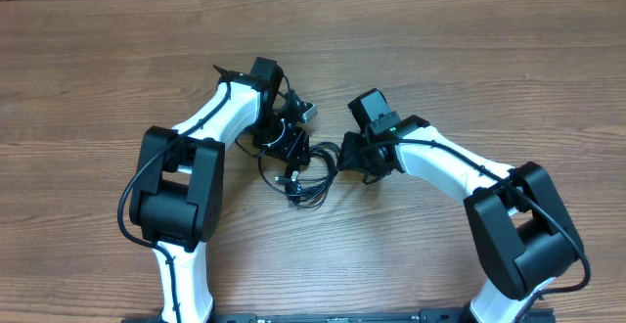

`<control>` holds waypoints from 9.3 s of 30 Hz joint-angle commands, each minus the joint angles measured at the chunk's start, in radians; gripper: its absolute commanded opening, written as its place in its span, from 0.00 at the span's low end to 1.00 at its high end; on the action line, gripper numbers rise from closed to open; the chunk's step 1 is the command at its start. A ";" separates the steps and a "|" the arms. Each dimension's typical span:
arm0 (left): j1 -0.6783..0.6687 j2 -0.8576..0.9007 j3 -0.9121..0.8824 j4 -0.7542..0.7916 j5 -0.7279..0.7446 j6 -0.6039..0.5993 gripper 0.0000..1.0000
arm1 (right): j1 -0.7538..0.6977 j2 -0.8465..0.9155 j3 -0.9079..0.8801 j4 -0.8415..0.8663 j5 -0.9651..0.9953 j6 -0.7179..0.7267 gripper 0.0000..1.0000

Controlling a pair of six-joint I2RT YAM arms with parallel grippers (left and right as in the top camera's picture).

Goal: Untangle cables

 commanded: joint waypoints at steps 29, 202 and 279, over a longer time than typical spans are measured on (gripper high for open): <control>-0.007 0.004 -0.030 0.006 -0.066 -0.003 0.46 | 0.041 0.068 0.076 -0.066 0.092 -0.209 0.49; -0.033 -0.431 -0.038 -0.180 -0.258 -0.393 0.32 | -0.268 0.083 0.288 -0.613 0.151 -0.265 0.48; -0.026 -0.300 -0.453 0.542 -0.127 -0.740 0.41 | -0.219 0.083 0.254 -0.535 -0.216 -0.319 0.82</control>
